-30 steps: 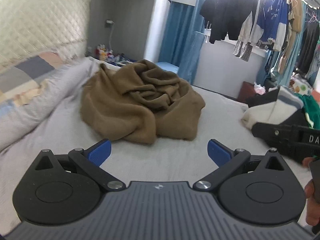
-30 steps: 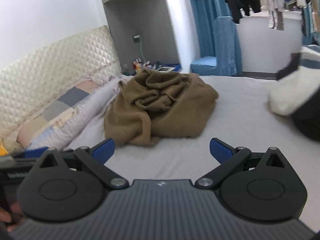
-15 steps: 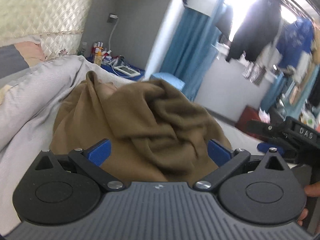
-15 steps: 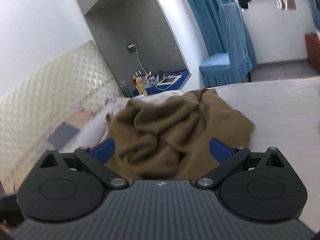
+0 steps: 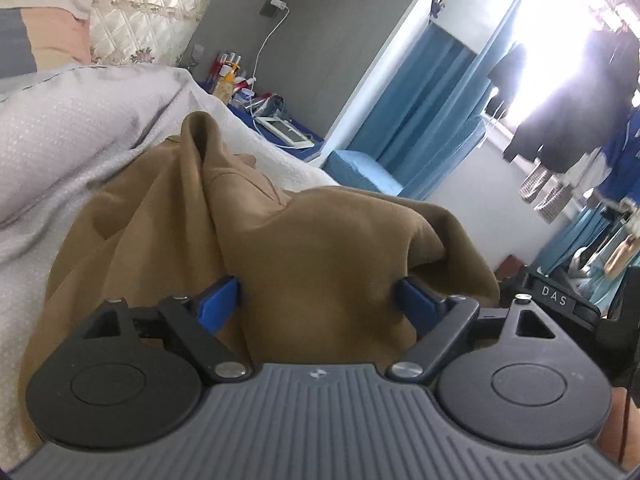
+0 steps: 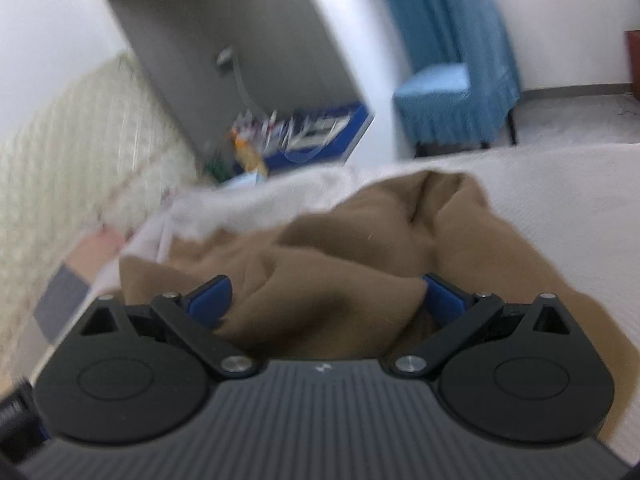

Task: Fold large clothes
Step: 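Close the left gripper on the hoodie while the right gripper grasps another edge, then lift the hoodie with both grippers and shake it out above the bed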

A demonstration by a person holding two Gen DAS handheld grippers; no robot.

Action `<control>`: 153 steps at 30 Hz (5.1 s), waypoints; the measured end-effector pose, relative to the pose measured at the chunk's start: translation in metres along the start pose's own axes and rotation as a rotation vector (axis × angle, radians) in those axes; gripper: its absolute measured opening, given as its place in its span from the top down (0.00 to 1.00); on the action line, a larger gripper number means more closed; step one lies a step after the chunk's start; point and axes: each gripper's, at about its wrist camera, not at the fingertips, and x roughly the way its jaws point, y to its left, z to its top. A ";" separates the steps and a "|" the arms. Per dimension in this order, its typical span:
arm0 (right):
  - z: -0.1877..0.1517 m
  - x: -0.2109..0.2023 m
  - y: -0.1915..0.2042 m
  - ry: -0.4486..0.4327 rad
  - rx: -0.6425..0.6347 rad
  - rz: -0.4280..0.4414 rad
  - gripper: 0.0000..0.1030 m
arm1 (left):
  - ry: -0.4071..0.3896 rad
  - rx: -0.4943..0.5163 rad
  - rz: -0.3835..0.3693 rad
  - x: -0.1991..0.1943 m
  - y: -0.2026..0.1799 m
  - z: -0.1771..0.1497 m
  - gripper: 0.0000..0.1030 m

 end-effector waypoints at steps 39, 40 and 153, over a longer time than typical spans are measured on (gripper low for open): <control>-0.196 -0.363 0.110 -0.111 -0.168 0.038 0.72 | -0.049 -0.069 -0.027 -0.428 -0.054 -0.176 0.84; -0.208 -0.367 0.110 -0.107 -0.177 0.035 0.72 | -0.038 -0.073 -0.021 -0.434 -0.051 -0.189 0.84; -0.231 -0.343 0.040 -0.302 0.145 0.348 0.85 | 0.006 -0.484 -0.342 -0.311 0.113 -0.200 0.24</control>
